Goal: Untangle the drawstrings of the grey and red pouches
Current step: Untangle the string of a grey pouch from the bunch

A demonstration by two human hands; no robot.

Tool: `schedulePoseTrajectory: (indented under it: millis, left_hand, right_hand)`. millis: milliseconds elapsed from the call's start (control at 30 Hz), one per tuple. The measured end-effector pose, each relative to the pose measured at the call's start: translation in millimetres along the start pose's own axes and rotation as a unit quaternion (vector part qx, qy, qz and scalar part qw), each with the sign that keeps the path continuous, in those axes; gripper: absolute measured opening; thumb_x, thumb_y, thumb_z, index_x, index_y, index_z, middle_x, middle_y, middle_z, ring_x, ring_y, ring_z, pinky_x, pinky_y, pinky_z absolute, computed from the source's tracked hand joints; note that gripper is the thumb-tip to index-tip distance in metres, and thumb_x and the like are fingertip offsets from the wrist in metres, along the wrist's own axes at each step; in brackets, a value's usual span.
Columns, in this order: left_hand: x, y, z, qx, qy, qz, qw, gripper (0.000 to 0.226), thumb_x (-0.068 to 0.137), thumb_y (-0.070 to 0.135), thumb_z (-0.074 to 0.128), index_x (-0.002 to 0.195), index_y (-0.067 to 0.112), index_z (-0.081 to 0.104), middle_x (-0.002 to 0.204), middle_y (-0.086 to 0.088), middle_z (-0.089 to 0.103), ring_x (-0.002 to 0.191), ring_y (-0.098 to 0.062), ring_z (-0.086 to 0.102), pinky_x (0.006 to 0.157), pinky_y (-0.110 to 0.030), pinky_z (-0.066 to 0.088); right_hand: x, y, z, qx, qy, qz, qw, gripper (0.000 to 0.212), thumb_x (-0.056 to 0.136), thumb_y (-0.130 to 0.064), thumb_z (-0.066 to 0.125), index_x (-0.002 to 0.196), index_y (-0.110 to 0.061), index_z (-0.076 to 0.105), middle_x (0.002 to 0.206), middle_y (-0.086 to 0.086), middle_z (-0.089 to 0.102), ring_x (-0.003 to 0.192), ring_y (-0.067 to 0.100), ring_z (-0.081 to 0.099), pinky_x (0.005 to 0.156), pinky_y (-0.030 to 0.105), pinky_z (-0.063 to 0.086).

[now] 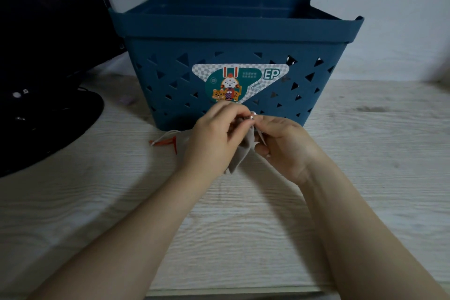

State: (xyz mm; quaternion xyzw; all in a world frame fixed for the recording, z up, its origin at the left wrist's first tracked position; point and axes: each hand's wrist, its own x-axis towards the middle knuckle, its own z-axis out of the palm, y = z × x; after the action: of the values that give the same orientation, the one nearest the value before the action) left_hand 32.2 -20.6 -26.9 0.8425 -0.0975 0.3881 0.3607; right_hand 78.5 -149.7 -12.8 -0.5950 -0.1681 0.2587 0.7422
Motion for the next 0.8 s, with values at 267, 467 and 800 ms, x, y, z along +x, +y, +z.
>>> schedulePoseTrajectory:
  millis: [267, 467, 800]
  left_hand:
    - [0.9, -1.5, 0.4, 0.015, 0.019, 0.011, 1.000, 0.012, 0.083, 0.013, 0.060, 0.078, 0.002, 0.061, 0.089, -0.005, 0.060, 0.080, -0.008, 0.058, 0.072, -0.023, 0.050]
    - [1.0, 0.3, 1.6, -0.074, 0.001, -0.128, 0.989, 0.008, 0.076, 0.016, 0.052, 0.073, 0.010, 0.055, 0.083, -0.006, 0.062, 0.077, -0.017, 0.058, 0.071, -0.034, 0.049]
    - [8.5, 3.5, 2.5, -0.285, 0.016, -0.341, 0.896, 0.021, 0.069, 0.022, 0.046, 0.058, 0.027, 0.063, 0.074, -0.006, 0.059, 0.079, -0.021, 0.053, 0.077, -0.038, 0.042]
  right_hand:
    - [0.2, 1.7, -0.2, 0.004, -0.006, -0.001, 1.000, 0.016, 0.092, -0.010, 0.047, 0.081, -0.007, 0.058, 0.069, 0.002, 0.044, 0.056, 0.007, 0.037, 0.046, 0.019, 0.021]
    - [-3.2, -2.3, 2.7, -0.078, 0.029, -0.066, 0.994, 0.014, 0.087, 0.000, 0.050, 0.080, -0.011, 0.053, 0.069, 0.003, 0.046, 0.051, 0.006, 0.037, 0.042, 0.015, 0.024]
    - [-2.7, -1.3, 4.9, -0.190, 0.066, -0.183, 0.962, 0.017, 0.083, 0.003, 0.059, 0.072, -0.008, 0.064, 0.067, 0.023, 0.055, 0.065, 0.022, 0.044, 0.064, 0.032, 0.037]
